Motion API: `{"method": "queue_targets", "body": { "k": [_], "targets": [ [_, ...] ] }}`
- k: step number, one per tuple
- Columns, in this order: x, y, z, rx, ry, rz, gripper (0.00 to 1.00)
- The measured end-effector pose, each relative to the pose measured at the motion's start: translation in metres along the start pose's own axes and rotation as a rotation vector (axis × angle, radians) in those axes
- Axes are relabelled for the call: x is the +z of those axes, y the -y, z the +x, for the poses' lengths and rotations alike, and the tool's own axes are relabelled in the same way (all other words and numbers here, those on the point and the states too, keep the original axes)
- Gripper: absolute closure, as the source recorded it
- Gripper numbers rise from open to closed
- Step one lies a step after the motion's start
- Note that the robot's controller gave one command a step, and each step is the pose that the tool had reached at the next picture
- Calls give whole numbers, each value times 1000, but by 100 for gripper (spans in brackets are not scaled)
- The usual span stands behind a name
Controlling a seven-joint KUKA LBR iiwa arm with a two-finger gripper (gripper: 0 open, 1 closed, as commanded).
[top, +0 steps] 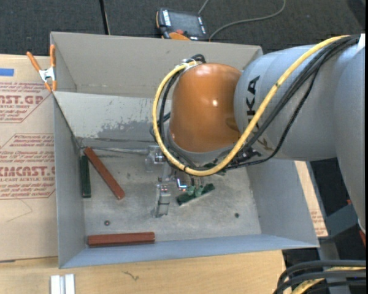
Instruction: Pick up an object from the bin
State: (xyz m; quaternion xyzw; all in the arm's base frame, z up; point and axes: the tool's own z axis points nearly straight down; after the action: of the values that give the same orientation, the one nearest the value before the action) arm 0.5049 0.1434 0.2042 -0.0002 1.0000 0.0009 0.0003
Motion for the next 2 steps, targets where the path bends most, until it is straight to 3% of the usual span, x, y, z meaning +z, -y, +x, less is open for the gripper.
{"method": "queue_targets", "body": {
  "k": [1,2],
  "targets": [
    [138,-21,26,132,-2,0,0],
    [134,23,20,262,-2,1,0]
  ]
}}
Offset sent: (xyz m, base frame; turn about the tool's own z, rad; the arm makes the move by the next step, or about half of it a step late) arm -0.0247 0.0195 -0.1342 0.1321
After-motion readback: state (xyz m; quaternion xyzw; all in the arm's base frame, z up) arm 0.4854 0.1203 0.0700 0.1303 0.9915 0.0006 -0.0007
